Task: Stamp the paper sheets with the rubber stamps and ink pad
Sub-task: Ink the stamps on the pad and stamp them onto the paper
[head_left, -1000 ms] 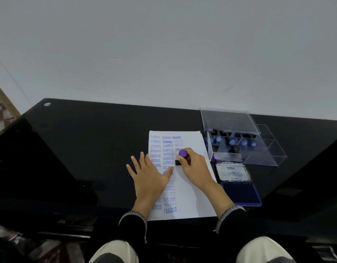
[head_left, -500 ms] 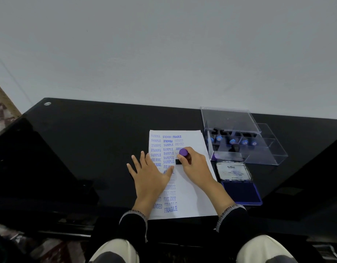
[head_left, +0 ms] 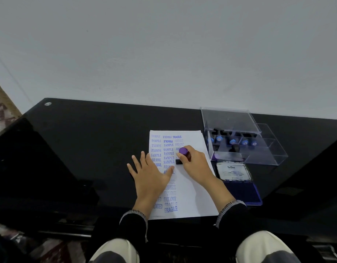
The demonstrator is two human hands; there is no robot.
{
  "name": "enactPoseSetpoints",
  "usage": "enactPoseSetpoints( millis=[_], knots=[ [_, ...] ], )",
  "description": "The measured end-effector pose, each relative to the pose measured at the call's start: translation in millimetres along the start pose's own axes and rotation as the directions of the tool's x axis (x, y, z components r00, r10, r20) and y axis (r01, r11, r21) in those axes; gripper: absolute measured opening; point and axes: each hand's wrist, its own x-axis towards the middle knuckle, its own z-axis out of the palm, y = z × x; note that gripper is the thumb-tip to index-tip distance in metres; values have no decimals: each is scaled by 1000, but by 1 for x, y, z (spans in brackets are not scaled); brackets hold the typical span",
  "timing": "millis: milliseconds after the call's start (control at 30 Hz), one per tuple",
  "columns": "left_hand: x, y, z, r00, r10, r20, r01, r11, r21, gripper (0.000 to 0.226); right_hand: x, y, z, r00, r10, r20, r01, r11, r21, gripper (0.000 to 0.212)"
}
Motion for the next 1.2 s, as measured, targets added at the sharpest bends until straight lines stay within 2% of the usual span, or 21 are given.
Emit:
enactPoseSetpoints(
  millis=[200,267,433,500,867,1000,1100,1200],
  knots=[
    [-2,0,-1,1000,11,-9,-11,1000,-23,104,-2,3,-1,998,58,-9,-57,993,103,14],
    [-2,0,-2,1000,10,-8,-11,1000,-22,104,0,4,-5,993,103,-62,-92,982,163,13],
    [-2,0,-2,1000,12,-1,-12,1000,-26,104,1,10,-11,946,285,-154,-203,892,404,18],
    [-1,0,-2,1000,8,2,-8,1000,-21,104,1,9,-11,935,315,-165,-215,870,443,20],
    [-1,0,-1,1000,8,-2,-8,999,-34,104,-1,8,-10,941,280,-192,-188,901,392,20],
    [0,-1,1,1000,14,-16,-15,999,-50,104,-6,9,-6,972,159,-172,-106,953,284,18],
    [0,-1,2,999,16,-28,-17,998,-56,105,-13,7,-2,994,57,-97,-39,984,177,16],
    [-1,-1,3,999,22,-37,-25,998,-57,105,-20,5,-3,995,33,-95,-15,983,186,16]
  ],
)
